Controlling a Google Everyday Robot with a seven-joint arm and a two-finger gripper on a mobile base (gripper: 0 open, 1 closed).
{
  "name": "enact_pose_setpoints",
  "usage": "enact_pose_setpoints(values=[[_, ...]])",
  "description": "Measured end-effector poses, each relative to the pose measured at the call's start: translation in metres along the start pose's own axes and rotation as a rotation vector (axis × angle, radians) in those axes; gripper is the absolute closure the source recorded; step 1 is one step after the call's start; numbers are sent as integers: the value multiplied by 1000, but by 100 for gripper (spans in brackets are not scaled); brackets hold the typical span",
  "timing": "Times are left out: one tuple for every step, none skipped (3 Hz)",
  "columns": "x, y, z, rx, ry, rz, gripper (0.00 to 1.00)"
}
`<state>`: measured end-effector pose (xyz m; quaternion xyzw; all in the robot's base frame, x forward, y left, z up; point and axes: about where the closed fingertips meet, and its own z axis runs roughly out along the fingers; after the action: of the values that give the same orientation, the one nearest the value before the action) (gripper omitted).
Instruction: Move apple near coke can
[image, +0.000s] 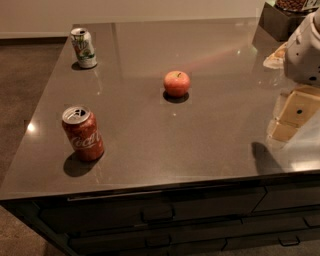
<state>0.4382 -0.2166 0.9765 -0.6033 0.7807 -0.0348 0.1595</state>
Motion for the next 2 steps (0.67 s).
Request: enact_pose_setpoints(values=[[0, 0, 0, 0, 0, 0, 0], [-12, -10, 4, 0, -14, -4, 0]])
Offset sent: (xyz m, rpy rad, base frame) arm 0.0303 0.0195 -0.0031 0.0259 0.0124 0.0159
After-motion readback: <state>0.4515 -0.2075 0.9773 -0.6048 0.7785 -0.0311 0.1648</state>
